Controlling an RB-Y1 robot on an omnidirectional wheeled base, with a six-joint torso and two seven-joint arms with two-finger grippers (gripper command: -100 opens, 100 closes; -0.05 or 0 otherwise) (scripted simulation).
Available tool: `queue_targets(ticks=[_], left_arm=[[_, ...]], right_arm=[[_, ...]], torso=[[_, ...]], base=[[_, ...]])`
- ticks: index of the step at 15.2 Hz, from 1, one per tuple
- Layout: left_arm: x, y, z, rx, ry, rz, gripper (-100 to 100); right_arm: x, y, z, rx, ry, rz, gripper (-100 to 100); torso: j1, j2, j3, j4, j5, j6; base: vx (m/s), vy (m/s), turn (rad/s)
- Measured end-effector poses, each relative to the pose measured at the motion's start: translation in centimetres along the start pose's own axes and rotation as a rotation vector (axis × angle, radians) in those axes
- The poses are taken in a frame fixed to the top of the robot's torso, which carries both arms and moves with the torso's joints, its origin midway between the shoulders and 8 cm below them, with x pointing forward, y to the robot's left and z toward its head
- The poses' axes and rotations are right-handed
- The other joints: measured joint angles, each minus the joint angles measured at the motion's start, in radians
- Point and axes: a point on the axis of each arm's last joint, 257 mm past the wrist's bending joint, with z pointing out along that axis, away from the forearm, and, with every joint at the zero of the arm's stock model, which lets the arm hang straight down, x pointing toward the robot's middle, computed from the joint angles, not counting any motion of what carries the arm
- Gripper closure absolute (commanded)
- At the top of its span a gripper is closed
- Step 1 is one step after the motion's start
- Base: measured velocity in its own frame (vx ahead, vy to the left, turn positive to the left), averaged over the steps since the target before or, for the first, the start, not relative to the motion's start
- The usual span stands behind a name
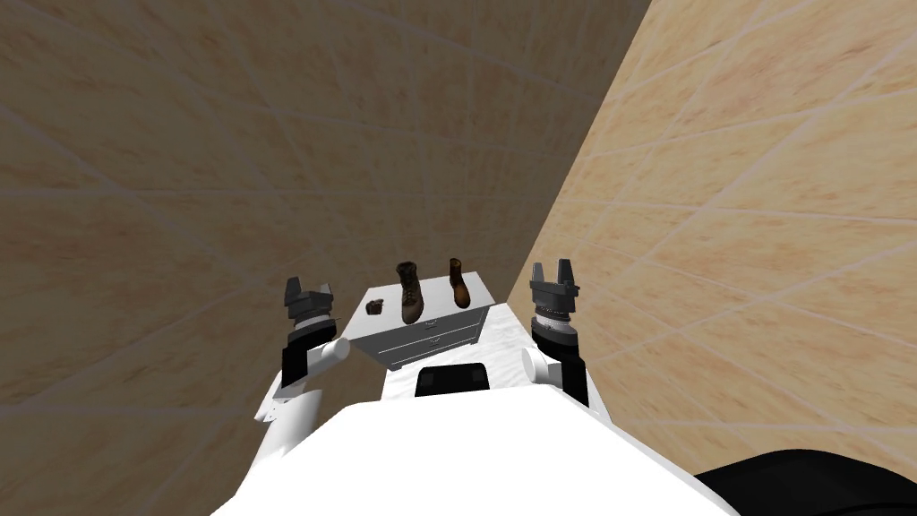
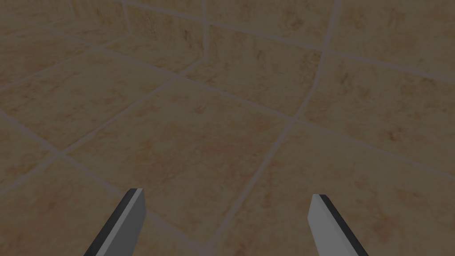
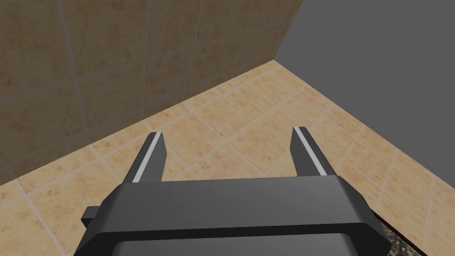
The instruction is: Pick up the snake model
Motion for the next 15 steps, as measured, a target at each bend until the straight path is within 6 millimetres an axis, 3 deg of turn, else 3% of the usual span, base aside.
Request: queue_targets(ticks=[15], left_arm=[[-9.8,4.5,0.5,-0.029,-0.252,-0.077,-100]], right_arm=[[0.0,0.0,0.0,0.000,0.000,0.000,0]], torso=[[0.000,0.000,0.000,0.000,0.000,0.000]], base=[[0.019,-0.039,-0.110]])
